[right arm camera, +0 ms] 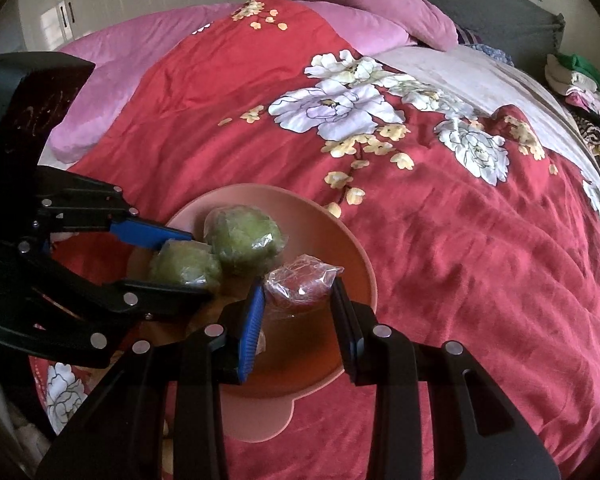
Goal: Organize fruits
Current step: 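Lower the green fruit onto the plate with the left tool while the right tool releases the reddish fruit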
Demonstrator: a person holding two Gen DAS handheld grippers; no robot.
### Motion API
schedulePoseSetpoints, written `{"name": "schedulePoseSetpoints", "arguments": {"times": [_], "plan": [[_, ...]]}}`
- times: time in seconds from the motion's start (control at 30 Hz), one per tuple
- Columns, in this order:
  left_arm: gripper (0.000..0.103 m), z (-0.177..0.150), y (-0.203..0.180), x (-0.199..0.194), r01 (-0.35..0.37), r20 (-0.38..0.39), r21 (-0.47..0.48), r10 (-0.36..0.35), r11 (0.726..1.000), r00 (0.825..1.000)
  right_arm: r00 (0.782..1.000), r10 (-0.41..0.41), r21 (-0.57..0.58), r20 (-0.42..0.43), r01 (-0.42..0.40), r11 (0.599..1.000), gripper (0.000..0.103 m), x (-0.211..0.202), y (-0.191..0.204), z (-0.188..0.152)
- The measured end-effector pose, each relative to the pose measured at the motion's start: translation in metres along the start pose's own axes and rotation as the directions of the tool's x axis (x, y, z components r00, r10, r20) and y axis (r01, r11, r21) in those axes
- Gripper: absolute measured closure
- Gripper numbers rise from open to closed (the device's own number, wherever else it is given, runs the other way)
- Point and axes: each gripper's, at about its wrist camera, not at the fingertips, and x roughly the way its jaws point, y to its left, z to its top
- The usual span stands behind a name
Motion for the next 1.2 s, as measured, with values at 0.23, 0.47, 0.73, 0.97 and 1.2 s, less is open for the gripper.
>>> {"name": "schedulePoseSetpoints", "arguments": {"times": [0.23,0.47,0.73,0.97,1.2], "plan": [[0.066,-0.001,-0.001,0.0,-0.002,0.001,-0.004,0.002,1.0,1.0,1.0,-0.001,0.005,-0.006,0.001,1.0,0.07,0.001,0.0,0.0],[0.066,-0.001,-0.001,0.0,0.0,0.0,-0.004,0.0,1.0,1.0,1.0,0.002,0.016,-0.012,-0.002,1.0,0.07,0.003,-0.001,0.0],[0.066,-0.001,-0.001,0.0,0.0,0.003,-0.007,0.0,1.0,1.0,1.0,-0.001,0.027,-0.011,0.001,1.0,0.068,0.003,-0.004,0.0],[0.065,-0.002,-0.002,-0.002,0.0,0.005,-0.007,0.0,1.0,1.0,1.0,0.003,0.029,0.004,-0.003,1.0,0.066,-0.002,-0.005,0.0],[0.062,-0.001,0.0,-0.004,-0.008,0.011,-0.01,0.008,1.0,1.0,1.0,0.005,0.041,0.029,-0.006,0.999,0.062,-0.011,-0.008,0.001]]}}
